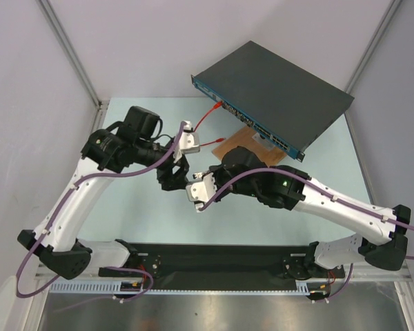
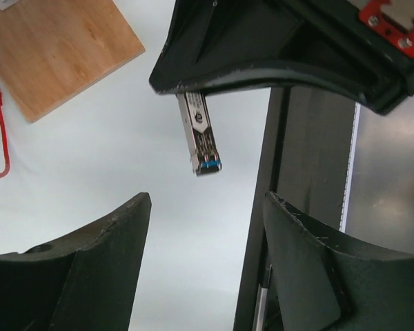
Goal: Insert the plug into the switch port
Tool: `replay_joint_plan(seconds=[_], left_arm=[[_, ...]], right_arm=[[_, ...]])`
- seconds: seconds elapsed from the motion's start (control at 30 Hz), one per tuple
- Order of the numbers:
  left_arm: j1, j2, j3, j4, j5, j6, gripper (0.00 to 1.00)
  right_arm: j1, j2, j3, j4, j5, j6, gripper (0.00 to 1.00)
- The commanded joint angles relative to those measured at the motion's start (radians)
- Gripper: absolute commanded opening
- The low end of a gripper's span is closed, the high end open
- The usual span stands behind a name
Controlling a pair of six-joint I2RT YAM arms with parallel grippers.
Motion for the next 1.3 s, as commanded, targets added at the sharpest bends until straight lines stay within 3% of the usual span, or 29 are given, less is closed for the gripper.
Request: replay_joint_plan(seconds=[0.0, 0.67, 0.7, 0.83, 0.97, 1.13, 1.2, 1.27], left_arm=[[-0.059, 0.027, 0.003, 0.04, -0.057, 0.011, 0.7], [-0.141, 0.075, -0.037, 0.092, -0.126, -0.011, 0.39], [-0.142, 0.078, -0.04, 0.097, -0.138, -0.009, 0.37], [-0.145, 0.081, -0.044, 0.101, -0.138, -0.015, 0.05], [-0.142, 0.064, -0.067, 0.132, -0.127, -0.06, 0.0], [-0.096, 0.035, -0.13, 0.204, -0.06, -0.158, 0.0], [-0.066, 0.026, -0.146, 0.248, -0.045, -0.208, 0.0], [-0.049, 0.02, -0.162, 0.284, -0.034, -0.242, 0.0]], right_arm=[[0.01, 0.012, 0.063, -0.021, -0.023, 0.013, 0.0], [0.017, 0.029, 0.089, -0.041, -0.048, 0.03, 0.0], [0.015, 0.027, 0.089, -0.044, -0.049, 0.032, 0.0], [0.015, 0.03, 0.086, -0.039, -0.036, 0.043, 0.01], [0.011, 0.015, 0.066, -0.036, 0.016, 0.078, 0.28], [-0.026, -0.051, 0.0, 0.013, 0.055, 0.141, 0.74], [-0.046, -0.089, -0.031, 0.022, 0.058, 0.186, 0.85], [-0.078, -0.114, -0.049, 0.031, 0.058, 0.223, 0.9]])
